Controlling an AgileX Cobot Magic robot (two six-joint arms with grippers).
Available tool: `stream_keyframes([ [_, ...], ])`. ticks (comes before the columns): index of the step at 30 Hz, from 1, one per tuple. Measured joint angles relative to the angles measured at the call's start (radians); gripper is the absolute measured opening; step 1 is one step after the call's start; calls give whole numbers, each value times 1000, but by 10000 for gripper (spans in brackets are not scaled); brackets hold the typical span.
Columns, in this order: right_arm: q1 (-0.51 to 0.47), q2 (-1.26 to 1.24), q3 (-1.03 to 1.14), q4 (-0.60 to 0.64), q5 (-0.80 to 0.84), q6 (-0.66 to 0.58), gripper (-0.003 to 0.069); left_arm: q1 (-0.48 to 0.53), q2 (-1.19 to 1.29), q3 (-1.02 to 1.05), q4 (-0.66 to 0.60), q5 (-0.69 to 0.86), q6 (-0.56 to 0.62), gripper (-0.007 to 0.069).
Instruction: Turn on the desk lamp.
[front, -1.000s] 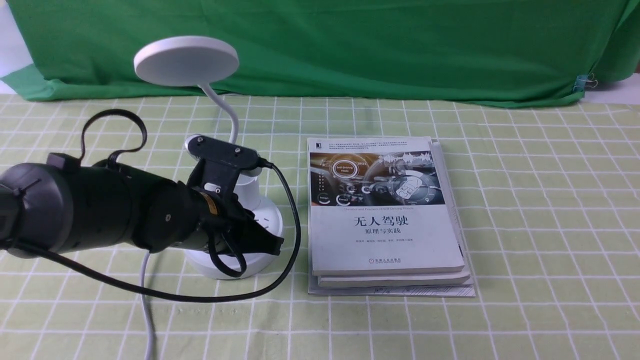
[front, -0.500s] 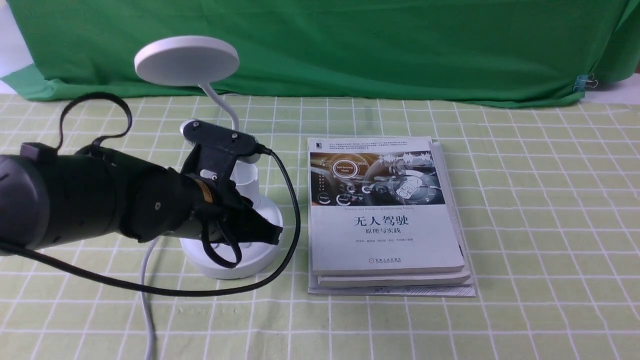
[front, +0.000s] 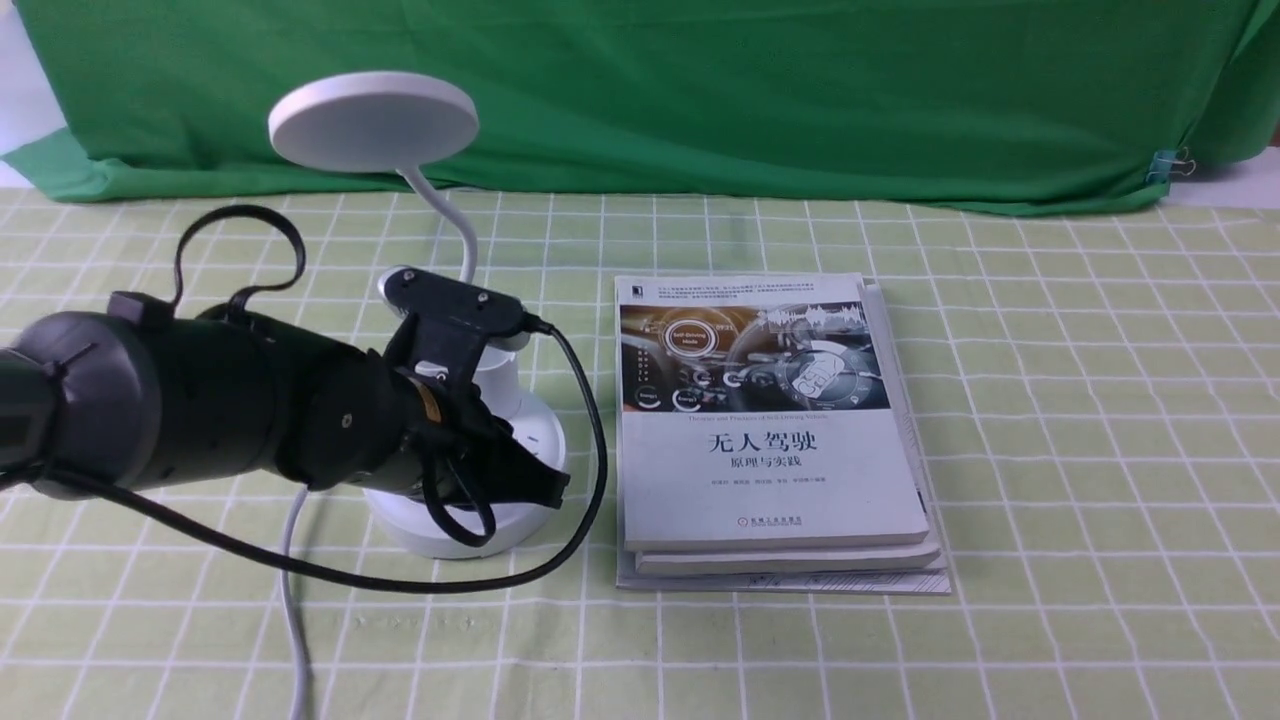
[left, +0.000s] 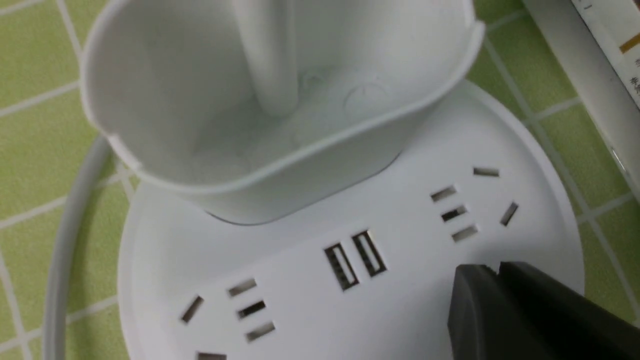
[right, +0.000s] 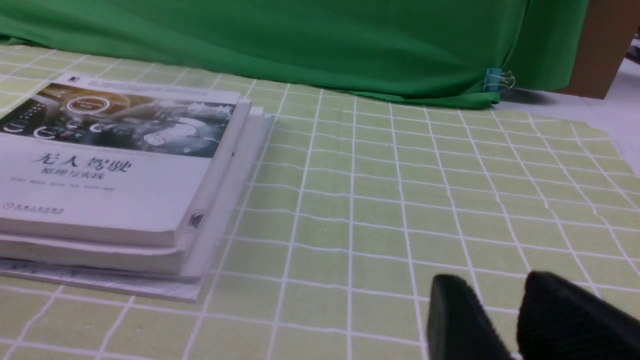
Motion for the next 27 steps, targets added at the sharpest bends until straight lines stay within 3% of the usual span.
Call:
stream_keyframes([
  [18, 0, 0, 0, 0, 0, 0, 244, 0, -201, 74, 1, 57, -54, 19],
  [27, 0, 0, 0, 0, 0, 0, 244, 0, -665, 345, -57, 62, -132, 19],
])
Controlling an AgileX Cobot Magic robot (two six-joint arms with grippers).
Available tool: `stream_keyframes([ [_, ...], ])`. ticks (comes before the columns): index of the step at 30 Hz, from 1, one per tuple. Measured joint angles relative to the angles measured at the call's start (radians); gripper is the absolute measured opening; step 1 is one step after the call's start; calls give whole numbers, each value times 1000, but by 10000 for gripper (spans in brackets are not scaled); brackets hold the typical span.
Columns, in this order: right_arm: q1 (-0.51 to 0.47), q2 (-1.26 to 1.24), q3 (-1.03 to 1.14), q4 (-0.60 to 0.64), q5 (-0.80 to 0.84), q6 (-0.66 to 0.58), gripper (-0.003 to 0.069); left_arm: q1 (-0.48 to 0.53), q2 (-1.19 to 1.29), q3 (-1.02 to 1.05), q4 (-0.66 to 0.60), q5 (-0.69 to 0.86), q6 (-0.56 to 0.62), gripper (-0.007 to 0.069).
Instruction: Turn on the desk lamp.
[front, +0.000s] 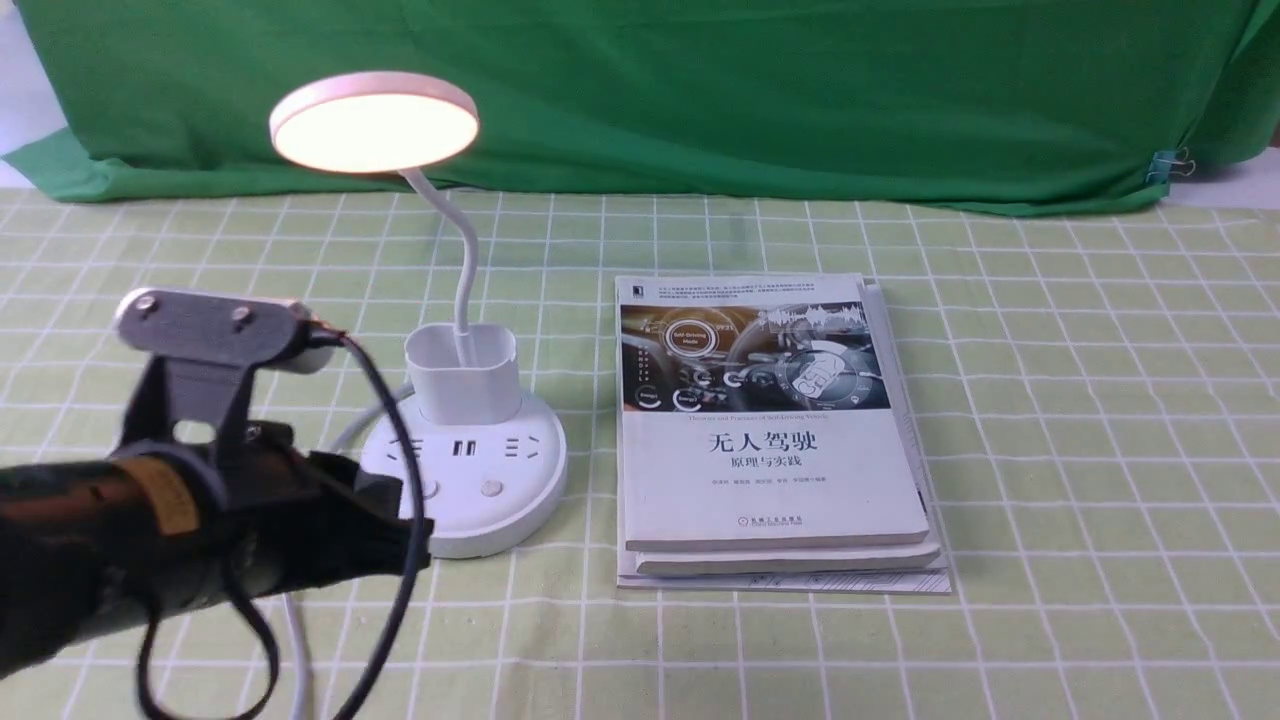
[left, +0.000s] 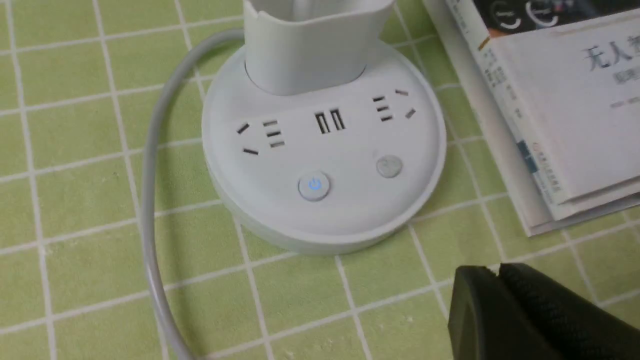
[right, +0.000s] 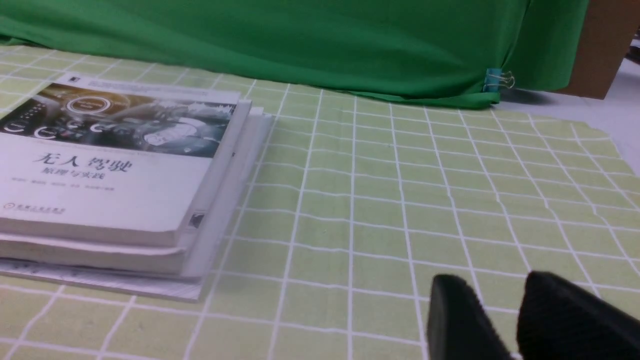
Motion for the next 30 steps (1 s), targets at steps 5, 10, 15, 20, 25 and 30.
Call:
stream_keyframes([
  [5, 0, 0, 0, 0, 0, 0, 244, 0, -253, 128, -52, -54, -1, 19],
  [10, 0, 0, 0, 0, 0, 0, 244, 0, -387, 202, -52, -96, 2, 19],
  [15, 0, 0, 0, 0, 0, 0, 244, 0, -435, 237, -26, -102, 5, 19],
  [20, 0, 0, 0, 0, 0, 0, 244, 0, -435, 238, 53, -110, 7, 19],
  [25, 0, 0, 0, 0, 0, 0, 244, 7, -457, 272, 113, -189, 13, 16],
  [30, 0, 0, 0, 0, 0, 0, 244, 117, -619, 379, 63, -281, 136, 16],
])
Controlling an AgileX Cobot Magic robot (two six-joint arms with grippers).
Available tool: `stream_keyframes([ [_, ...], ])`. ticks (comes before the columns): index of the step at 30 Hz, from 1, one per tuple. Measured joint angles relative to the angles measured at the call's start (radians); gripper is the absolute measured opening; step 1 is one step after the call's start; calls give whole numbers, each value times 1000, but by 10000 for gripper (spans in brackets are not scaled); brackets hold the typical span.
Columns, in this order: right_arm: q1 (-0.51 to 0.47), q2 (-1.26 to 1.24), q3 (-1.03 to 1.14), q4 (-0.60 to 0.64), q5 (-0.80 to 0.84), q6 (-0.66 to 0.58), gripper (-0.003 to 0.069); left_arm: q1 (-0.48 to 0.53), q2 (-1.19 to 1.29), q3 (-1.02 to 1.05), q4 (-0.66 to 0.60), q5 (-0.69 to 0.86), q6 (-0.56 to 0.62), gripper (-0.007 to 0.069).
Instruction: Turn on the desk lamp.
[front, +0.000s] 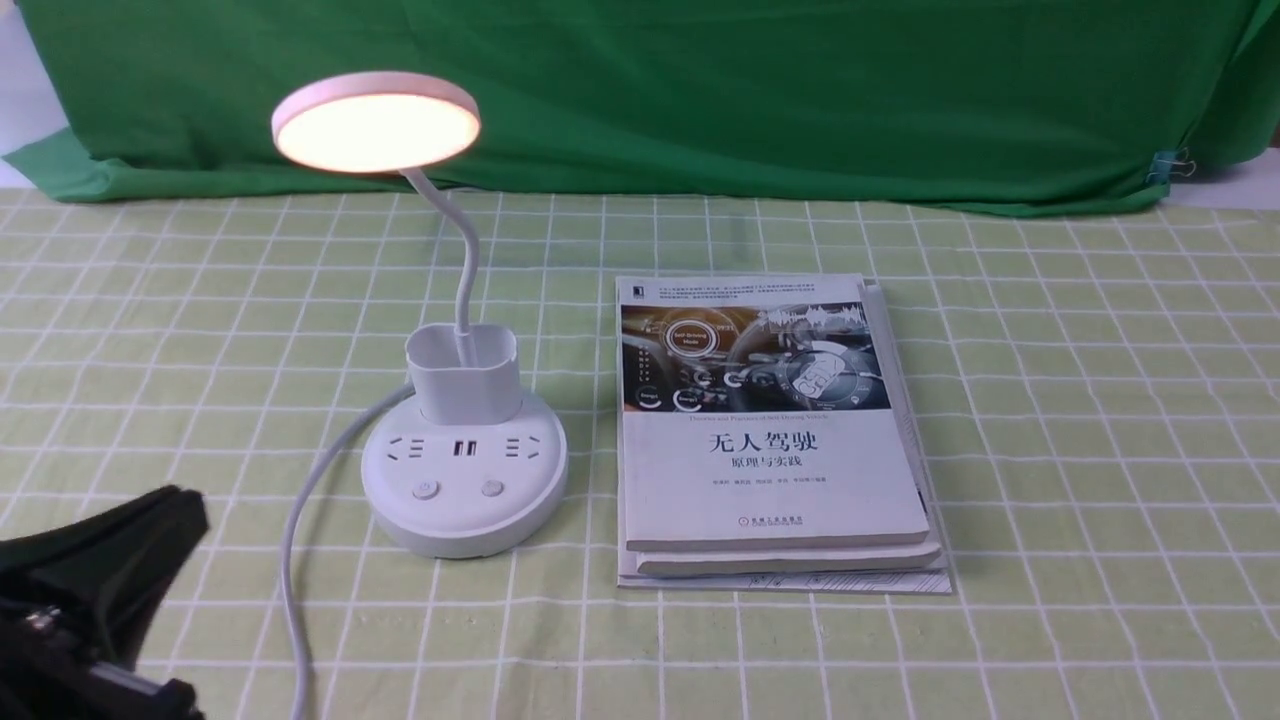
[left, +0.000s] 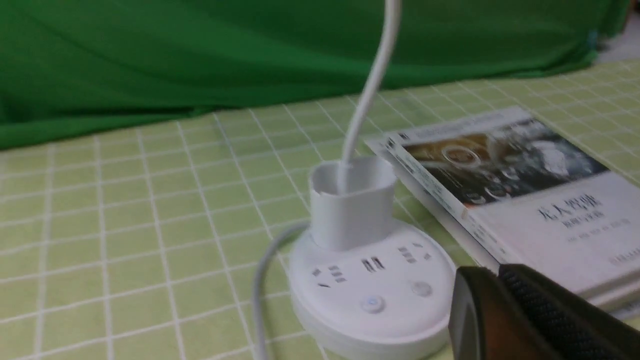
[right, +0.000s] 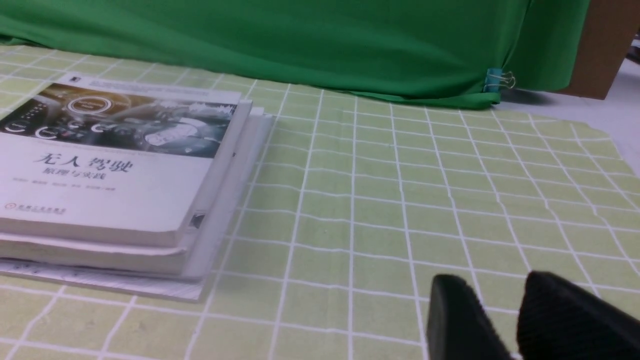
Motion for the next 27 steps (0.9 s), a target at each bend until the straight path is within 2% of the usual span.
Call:
stream_keyframes([
  [1, 0, 0, 0, 0, 0, 0, 244, 89, -94, 53, -27, 0, 26, 16],
  [3, 0, 0, 0, 0, 0, 0, 244, 133, -156, 89, -35, 6, 32, 16],
  [4, 0, 0, 0, 0, 0, 0, 244, 206, -244, 139, -50, 29, 36, 16],
  [8, 0, 0, 0, 0, 0, 0, 244, 300, -396, 180, -84, 152, 44, 16],
  [11, 0, 0, 0, 0, 0, 0, 244, 301, -434, 184, -103, 229, 82, 16],
  [17, 0, 0, 0, 0, 0, 0, 244, 262, -442, 184, -118, 236, 111, 18],
  [27, 0, 0, 0, 0, 0, 0, 244, 257, -442, 184, -122, 236, 133, 19],
])
